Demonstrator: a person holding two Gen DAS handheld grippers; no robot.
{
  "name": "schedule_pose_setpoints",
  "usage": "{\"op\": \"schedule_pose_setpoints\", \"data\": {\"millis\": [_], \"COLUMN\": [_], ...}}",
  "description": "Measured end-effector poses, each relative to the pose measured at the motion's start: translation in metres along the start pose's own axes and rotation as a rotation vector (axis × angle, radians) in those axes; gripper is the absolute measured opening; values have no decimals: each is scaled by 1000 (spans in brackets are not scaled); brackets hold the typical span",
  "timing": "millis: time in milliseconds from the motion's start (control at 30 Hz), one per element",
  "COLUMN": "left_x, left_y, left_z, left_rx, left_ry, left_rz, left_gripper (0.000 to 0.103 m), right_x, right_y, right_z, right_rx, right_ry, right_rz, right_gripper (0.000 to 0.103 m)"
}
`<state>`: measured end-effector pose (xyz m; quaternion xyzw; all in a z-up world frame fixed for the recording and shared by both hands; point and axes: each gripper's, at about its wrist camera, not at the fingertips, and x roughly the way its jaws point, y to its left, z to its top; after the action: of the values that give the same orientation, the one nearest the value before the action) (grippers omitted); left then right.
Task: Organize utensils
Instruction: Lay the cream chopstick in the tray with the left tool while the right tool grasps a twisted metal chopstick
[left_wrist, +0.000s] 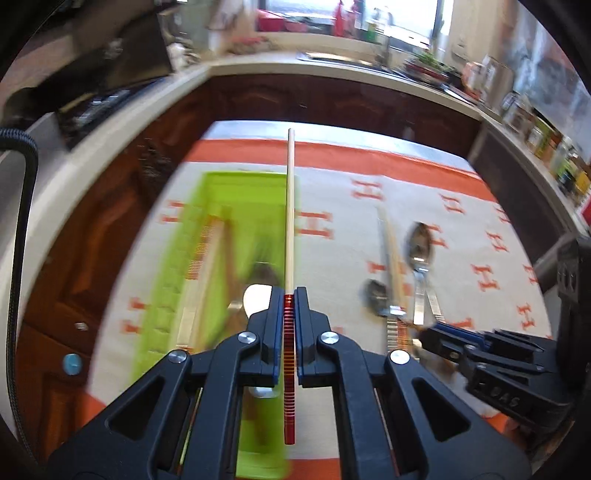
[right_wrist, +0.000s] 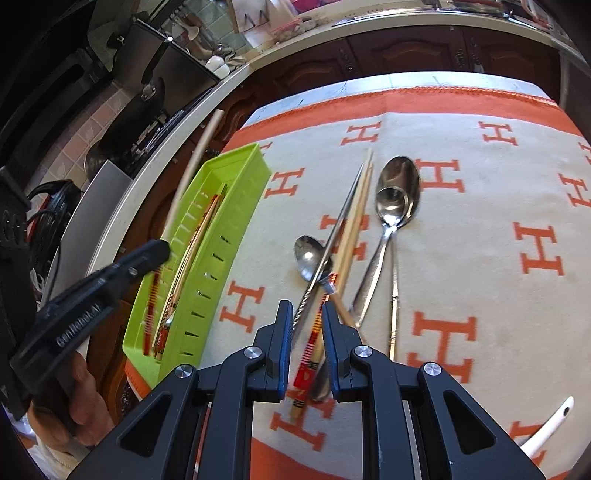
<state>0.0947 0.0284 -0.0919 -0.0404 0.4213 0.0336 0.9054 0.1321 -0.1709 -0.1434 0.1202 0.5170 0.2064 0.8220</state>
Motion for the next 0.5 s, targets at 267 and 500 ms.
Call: {"op": "schedule_pose_setpoints", "data": {"millis": [267, 500], "left_x": [10, 32], "left_y": [64, 79], "left_z": [-10, -18], "left_rx": [-56, -53], "left_ry": [28, 65], "left_rz": [56, 8], "left_gripper": [3, 3], "right_x": [23, 42], "right_y": [26, 39], "right_z": [3, 8], "right_rx": [-12, -23], "right_ry": [45, 66], "right_rz": [-48, -165], "right_gripper": [16, 16]}}
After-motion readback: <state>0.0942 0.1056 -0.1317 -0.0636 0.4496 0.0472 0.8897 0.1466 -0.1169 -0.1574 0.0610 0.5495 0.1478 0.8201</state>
